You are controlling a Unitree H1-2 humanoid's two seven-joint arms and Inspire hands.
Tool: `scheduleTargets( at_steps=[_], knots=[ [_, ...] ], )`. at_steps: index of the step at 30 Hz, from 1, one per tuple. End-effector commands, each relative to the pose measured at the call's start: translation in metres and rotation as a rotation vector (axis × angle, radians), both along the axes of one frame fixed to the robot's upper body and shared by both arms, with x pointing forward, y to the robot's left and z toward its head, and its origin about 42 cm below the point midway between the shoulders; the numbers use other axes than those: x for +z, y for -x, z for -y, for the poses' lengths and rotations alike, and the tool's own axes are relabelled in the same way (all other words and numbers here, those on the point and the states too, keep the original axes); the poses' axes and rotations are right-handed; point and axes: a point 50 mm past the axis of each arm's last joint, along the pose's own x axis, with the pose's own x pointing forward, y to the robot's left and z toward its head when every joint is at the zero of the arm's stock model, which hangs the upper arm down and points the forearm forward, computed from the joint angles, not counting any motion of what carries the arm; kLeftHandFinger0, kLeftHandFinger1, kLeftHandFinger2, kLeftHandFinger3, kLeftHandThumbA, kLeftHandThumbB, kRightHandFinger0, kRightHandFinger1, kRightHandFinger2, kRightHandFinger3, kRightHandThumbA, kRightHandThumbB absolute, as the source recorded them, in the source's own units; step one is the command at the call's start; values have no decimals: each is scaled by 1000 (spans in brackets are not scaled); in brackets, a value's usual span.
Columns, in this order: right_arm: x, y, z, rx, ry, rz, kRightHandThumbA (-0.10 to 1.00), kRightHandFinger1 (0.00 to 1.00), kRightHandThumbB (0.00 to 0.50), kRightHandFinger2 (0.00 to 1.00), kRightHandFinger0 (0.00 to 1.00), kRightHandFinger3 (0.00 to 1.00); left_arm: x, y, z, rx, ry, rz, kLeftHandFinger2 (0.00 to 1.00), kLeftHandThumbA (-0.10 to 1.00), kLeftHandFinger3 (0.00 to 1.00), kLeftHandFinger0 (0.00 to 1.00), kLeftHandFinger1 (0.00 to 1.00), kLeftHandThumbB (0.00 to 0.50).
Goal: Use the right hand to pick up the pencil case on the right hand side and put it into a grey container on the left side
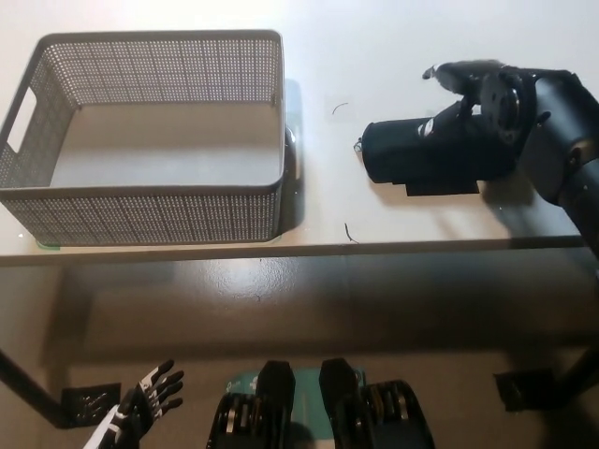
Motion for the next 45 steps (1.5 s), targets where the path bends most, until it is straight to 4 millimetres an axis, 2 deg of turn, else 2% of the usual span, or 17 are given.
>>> scheduleTargets(
  at_steps=[1, 6, 8, 12, 13, 14, 15, 16, 17, 18, 21, 22, 26, 32, 37, 40, 45],
  knots=[
    [41, -7, -15, 39, -51, 31, 730, 1000, 500, 1000, 1000, 1000, 11, -4, -8, -7, -21, 70, 1000, 1000, 1000, 1000, 1000, 434],
    [31, -4, -17, 43, -86, -44, 718, 1000, 500, 1000, 1000, 1000, 12, -6, -8, -5, -37, 78, 1000, 1000, 1000, 1000, 1000, 426],
    [25, -3, -18, 35, -99, -83, 675, 1000, 500, 1000, 1000, 1000, 12, -7, -8, -6, -34, 76, 1000, 1000, 1000, 1000, 1000, 427],
    [5, 0, -21, 4, -107, -144, 612, 1000, 500, 1000, 1000, 1000, 12, -8, -8, -10, -49, 87, 1000, 1000, 1000, 1000, 1000, 416],
    [1, 1, -22, -3, -99, -151, 609, 1000, 500, 1000, 1000, 1000, 12, -8, -8, -10, -59, 97, 1000, 1000, 1000, 1000, 1000, 418],
    [-10, 3, -23, -13, -91, -177, 596, 1000, 500, 1000, 1000, 1000, 12, -8, -8, -7, -42, 76, 1000, 1000, 1000, 1000, 1000, 454],
    [-17, 4, -23, -19, -90, -192, 594, 1000, 500, 1000, 1000, 1000, 12, -8, -8, -5, -19, 51, 1000, 1000, 1000, 1000, 1000, 460],
    [-20, 4, -23, -17, -85, -197, 606, 1000, 500, 1000, 1000, 1000, 12, -8, -8, -6, -16, 48, 1000, 1000, 1000, 1000, 1000, 469],
    [-34, 7, -22, -15, -65, -217, 629, 1000, 500, 1000, 1000, 1000, 13, -8, -7, -9, -10, 46, 1000, 1000, 1000, 1000, 1000, 467],
    [-33, 7, -21, -15, -65, -216, 631, 1000, 500, 1000, 1000, 1000, 14, -9, -6, -10, -10, 47, 1000, 1000, 1000, 1000, 1000, 468],
    [-52, 12, -24, -11, -7, -237, 702, 1000, 500, 1000, 1000, 1000, 16, -10, -7, -5, -15, 75, 1000, 1000, 1000, 1000, 1000, 438],
    [-61, 14, -24, -19, -18, -257, 699, 1000, 500, 1000, 1000, 1000, 16, -10, -8, -4, -17, 69, 1000, 1000, 1000, 1000, 1000, 449],
    [-82, 21, -24, -19, 36, -278, 723, 1000, 500, 1000, 1000, 1000, 15, -13, -6, -8, -17, 92, 1000, 1000, 1000, 1000, 1000, 433],
    [-102, 28, -23, -14, 42, -287, 688, 1000, 500, 1000, 1000, 1000, 20, -15, -7, -11, -22, 89, 1000, 1000, 1000, 1000, 1000, 471],
    [-108, 30, -24, -55, 13, -285, 669, 1000, 500, 1000, 1000, 1000, 26, -19, -6, -10, -23, 111, 1000, 1000, 1000, 1000, 1000, 466],
    [-115, 32, -25, -58, 17, -274, 652, 1000, 500, 1000, 1000, 1000, 27, -19, -7, -11, -14, 91, 1000, 1000, 1000, 1000, 1000, 500],
    [-129, 38, -27, -61, 24, -261, 644, 1000, 500, 1000, 1000, 1000, 28, -22, -5, -17, -15, 101, 1000, 1000, 1000, 1000, 1000, 487]
  ],
)
